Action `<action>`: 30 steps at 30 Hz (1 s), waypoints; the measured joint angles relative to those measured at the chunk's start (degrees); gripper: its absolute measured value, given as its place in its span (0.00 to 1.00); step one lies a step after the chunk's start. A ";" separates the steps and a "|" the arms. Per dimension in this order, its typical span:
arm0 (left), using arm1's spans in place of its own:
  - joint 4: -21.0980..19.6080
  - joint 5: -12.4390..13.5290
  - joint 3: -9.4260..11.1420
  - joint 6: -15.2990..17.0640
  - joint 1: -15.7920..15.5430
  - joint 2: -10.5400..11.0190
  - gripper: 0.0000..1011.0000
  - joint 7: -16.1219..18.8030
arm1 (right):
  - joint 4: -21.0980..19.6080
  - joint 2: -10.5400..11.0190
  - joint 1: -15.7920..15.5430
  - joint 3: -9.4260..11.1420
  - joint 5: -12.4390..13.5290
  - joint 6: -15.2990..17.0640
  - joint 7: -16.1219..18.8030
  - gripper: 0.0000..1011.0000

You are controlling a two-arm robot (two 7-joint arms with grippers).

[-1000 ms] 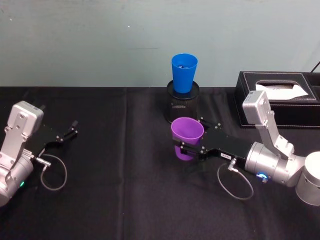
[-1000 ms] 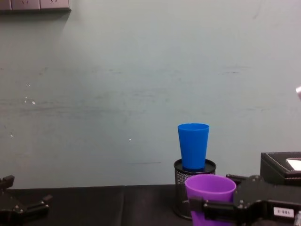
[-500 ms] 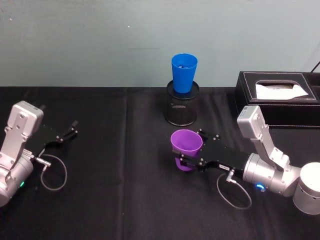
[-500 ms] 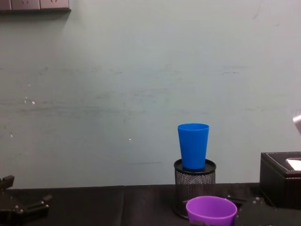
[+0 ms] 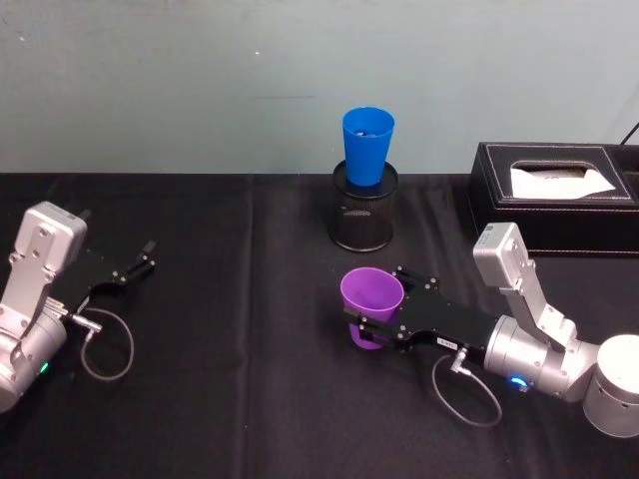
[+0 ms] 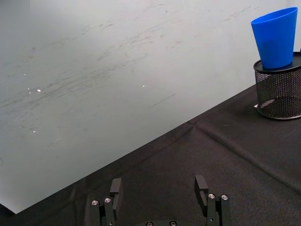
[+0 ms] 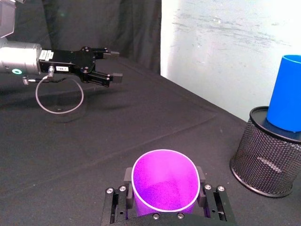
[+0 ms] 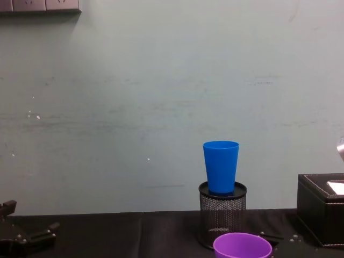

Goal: Pick up one cup with a gripper and tap it against the other cup.

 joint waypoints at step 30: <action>0.00 0.00 0.00 0.00 0.00 0.00 0.99 0.00 | 0.16 -0.19 -0.39 0.39 0.38 0.12 0.12 0.98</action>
